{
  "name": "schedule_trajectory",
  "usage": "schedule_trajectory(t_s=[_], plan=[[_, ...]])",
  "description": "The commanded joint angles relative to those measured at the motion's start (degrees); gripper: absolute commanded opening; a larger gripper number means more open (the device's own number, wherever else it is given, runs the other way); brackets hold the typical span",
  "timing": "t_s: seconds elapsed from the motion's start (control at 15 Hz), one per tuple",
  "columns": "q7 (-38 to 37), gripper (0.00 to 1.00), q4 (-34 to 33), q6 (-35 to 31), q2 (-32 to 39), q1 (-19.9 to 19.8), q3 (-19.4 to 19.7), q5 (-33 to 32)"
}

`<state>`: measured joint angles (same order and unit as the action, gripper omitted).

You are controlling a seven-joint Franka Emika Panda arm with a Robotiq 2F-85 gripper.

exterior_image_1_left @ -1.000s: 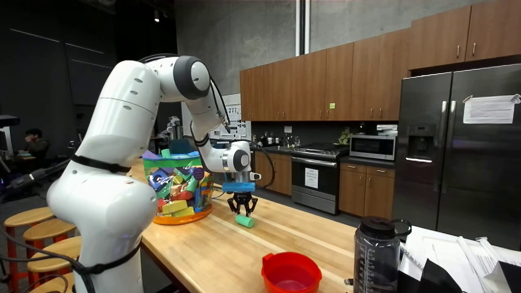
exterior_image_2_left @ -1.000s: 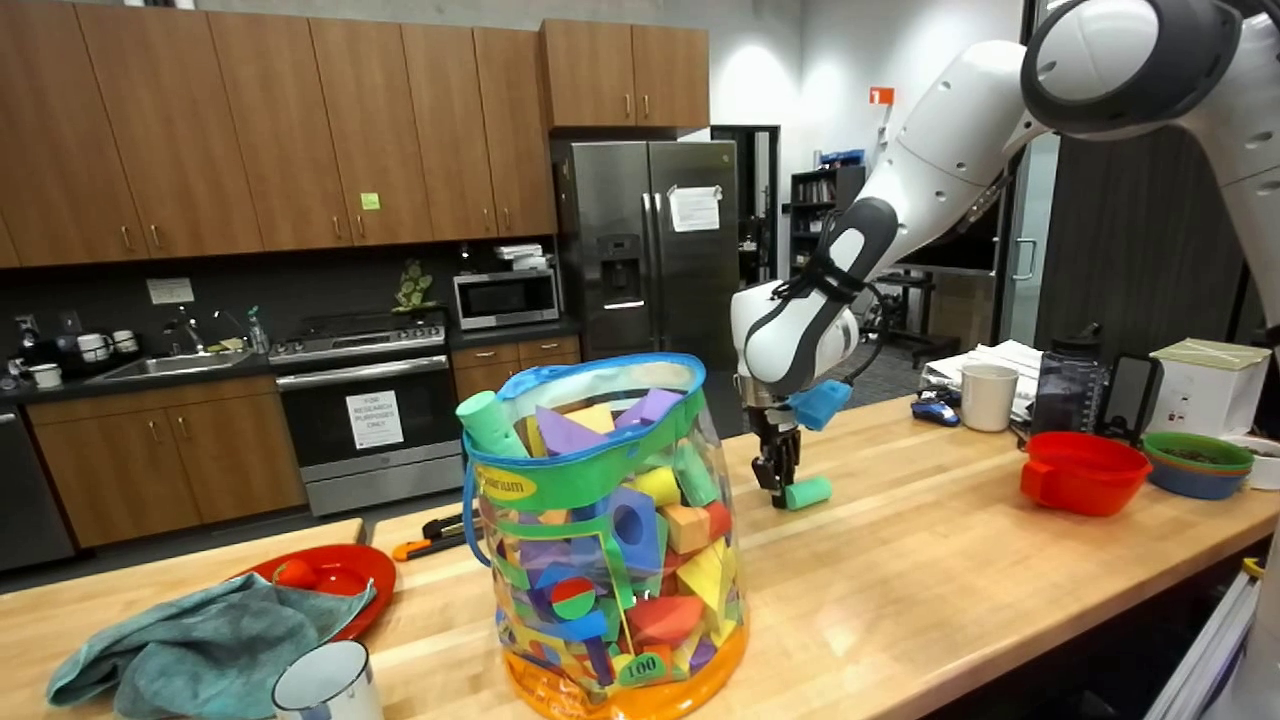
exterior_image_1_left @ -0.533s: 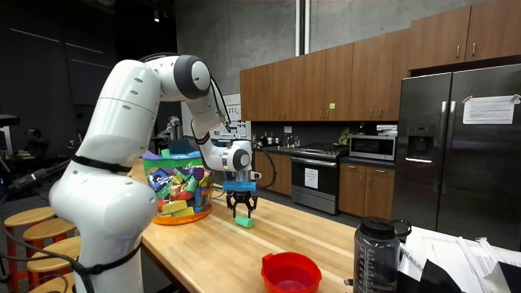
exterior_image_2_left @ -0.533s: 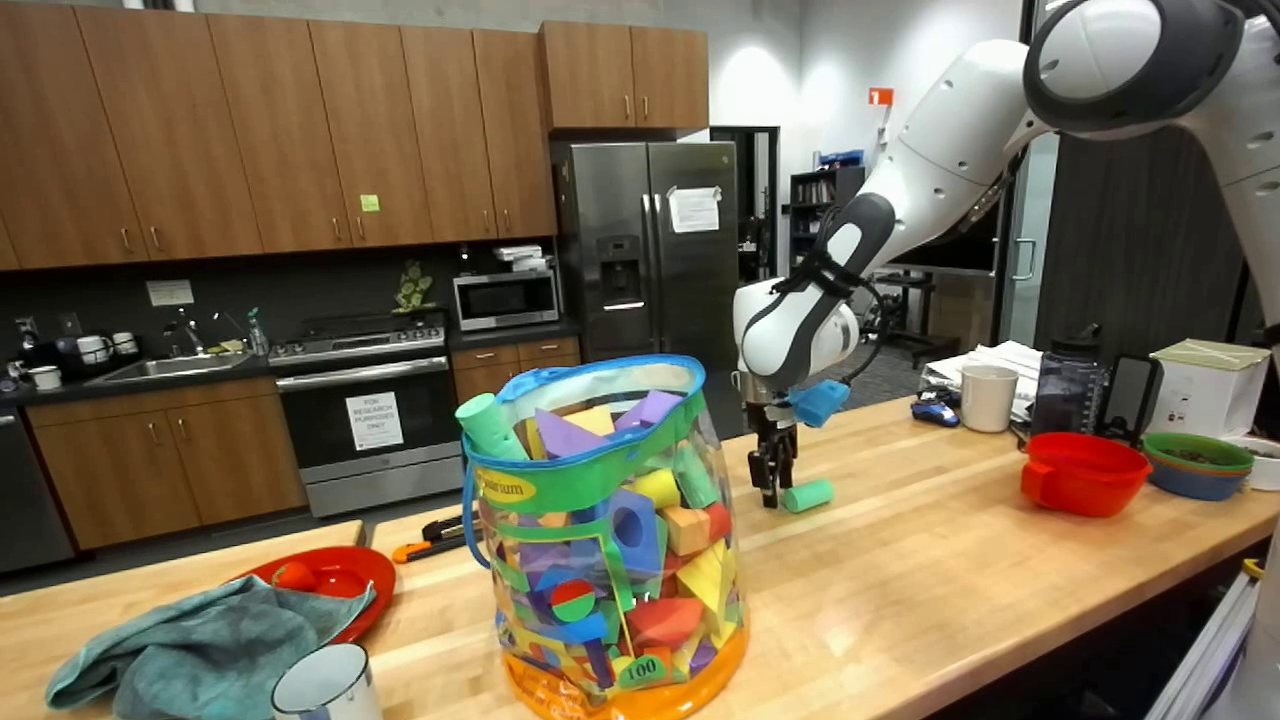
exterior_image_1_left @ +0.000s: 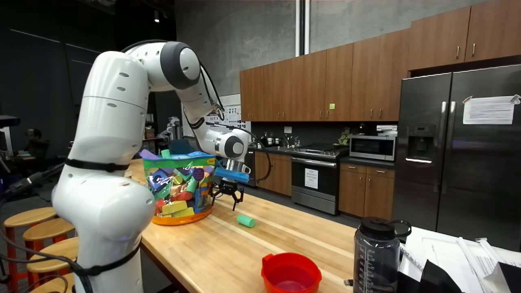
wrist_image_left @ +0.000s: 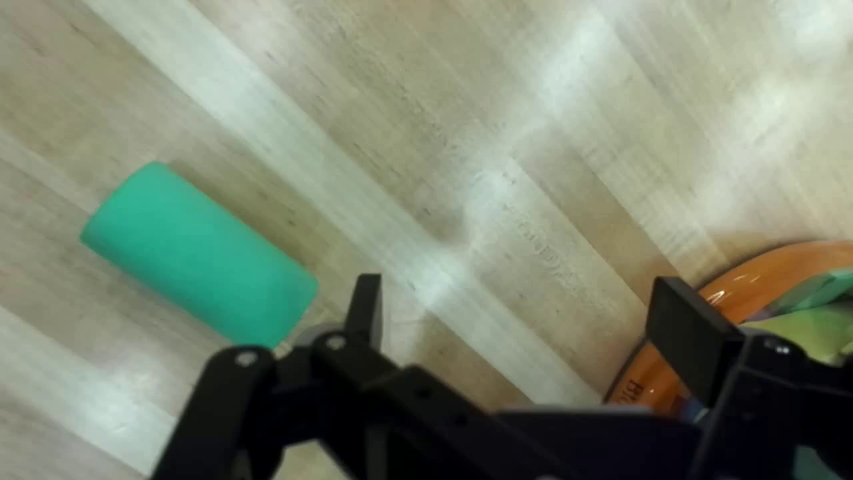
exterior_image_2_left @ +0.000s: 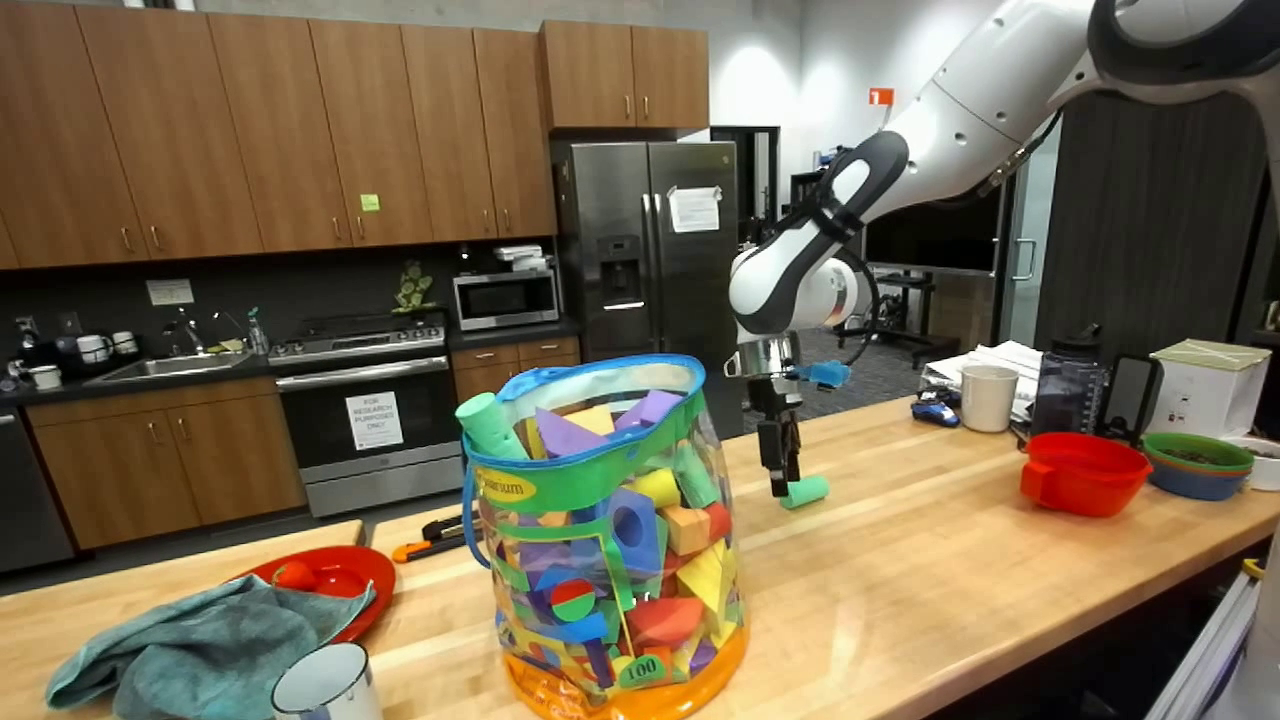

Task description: Put the purple and green block inside the clear bag

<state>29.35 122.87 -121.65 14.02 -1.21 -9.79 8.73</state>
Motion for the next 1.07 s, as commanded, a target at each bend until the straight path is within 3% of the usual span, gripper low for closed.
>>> schedule_trajectory(t_s=[0.0,0.2,0.67,1.0], plan=[[3.0,1.0,-0.2,2.8,-1.5,0.0,1.5,-1.2],[5.1,1.0,-0.9,0.7,-0.6,-0.1,2.2,-1.5],[11.9,1.0,-2.0,-12.5,2.8,-1.1,1.9,2.6],[10.3,1.0,-2.2,-12.3,3.8,-1.1,3.9,-2.4]])
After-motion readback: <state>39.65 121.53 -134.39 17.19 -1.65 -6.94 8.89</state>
